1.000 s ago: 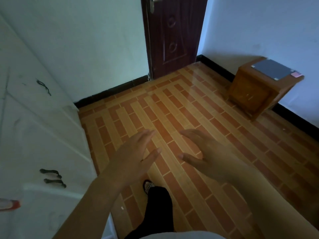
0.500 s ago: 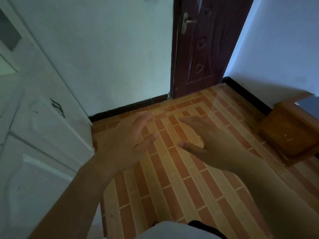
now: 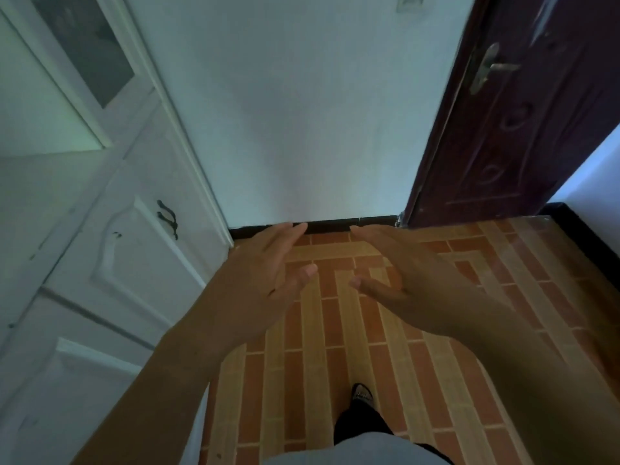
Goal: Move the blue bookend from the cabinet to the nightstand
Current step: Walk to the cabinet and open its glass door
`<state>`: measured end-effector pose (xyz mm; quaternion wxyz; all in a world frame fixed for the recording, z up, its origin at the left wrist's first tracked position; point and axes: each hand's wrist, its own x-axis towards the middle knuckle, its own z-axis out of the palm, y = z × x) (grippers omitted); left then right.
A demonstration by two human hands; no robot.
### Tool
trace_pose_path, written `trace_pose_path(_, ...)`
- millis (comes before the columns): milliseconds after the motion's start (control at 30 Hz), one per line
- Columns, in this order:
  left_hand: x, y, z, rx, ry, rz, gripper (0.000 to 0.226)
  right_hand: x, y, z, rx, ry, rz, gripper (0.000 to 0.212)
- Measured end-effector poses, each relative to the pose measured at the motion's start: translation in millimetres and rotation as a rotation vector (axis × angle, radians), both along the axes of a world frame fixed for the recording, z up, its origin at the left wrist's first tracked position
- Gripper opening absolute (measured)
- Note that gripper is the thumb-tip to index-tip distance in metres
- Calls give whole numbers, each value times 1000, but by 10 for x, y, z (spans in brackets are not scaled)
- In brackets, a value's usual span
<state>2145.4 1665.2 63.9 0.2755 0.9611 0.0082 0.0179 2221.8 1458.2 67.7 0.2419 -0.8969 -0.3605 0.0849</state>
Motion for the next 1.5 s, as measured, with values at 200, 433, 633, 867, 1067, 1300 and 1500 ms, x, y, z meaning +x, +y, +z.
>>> trace_pose_path(200,930,-11,-130,37,63,51,67,1050,88,-98,-22,20,53,76)
trace_pose_path(433,1276,425,-229,6,98,229,70,1819,755,-296,-52,126,235,65)
trace_pose_path(633,1369,1216,-281,25,120,422,63,2224,1793,-378,11,198,477,55)
trace_pose_path(867,1905,2247,-263,37,85,545,66,2785,2980,-274,10,199,540,52)
trace_pose_path(1067,2167,3056,26,113,41,630,69,3178,3895,8,13,78,598,72)
trace_pose_path(1300,2241,3601,210,172,50,766,70,3428,4695,89,82,42,743,71)
trace_pose_path(1500,2382,3772,317,195,27,913,68,3678,5215,204,90,49,913,67)
